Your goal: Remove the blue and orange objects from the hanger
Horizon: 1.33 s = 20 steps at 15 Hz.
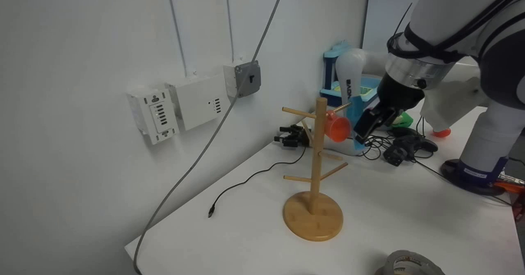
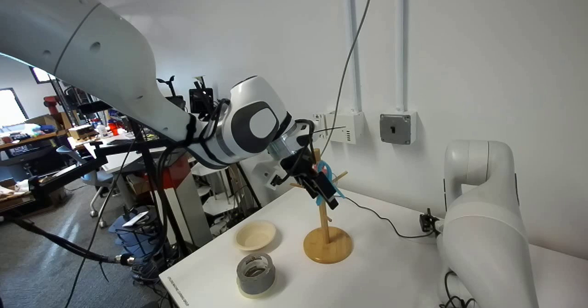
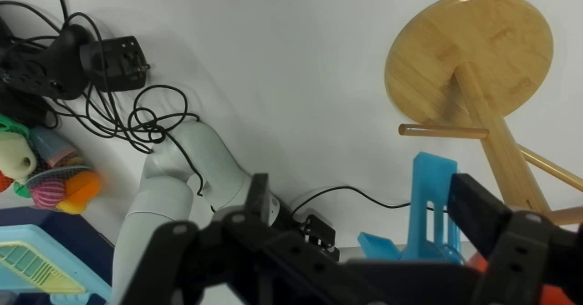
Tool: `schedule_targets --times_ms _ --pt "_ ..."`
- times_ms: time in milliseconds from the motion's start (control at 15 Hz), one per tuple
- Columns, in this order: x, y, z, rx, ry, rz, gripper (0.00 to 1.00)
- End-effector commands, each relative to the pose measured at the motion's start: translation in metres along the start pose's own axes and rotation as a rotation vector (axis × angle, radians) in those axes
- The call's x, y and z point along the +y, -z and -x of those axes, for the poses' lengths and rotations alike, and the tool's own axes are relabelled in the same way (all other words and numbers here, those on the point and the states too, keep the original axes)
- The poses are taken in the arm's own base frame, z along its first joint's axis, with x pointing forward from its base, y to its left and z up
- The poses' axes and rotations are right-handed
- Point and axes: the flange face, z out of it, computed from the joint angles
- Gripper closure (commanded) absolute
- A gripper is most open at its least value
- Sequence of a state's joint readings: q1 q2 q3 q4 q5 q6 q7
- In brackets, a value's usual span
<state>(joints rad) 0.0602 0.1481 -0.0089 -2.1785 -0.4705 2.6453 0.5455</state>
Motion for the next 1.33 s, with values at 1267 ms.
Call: schedule_targets --times_ms 1267 --pt "-0.007 -0.022 -0.021 0.016 -0.018 0.029 0.06"
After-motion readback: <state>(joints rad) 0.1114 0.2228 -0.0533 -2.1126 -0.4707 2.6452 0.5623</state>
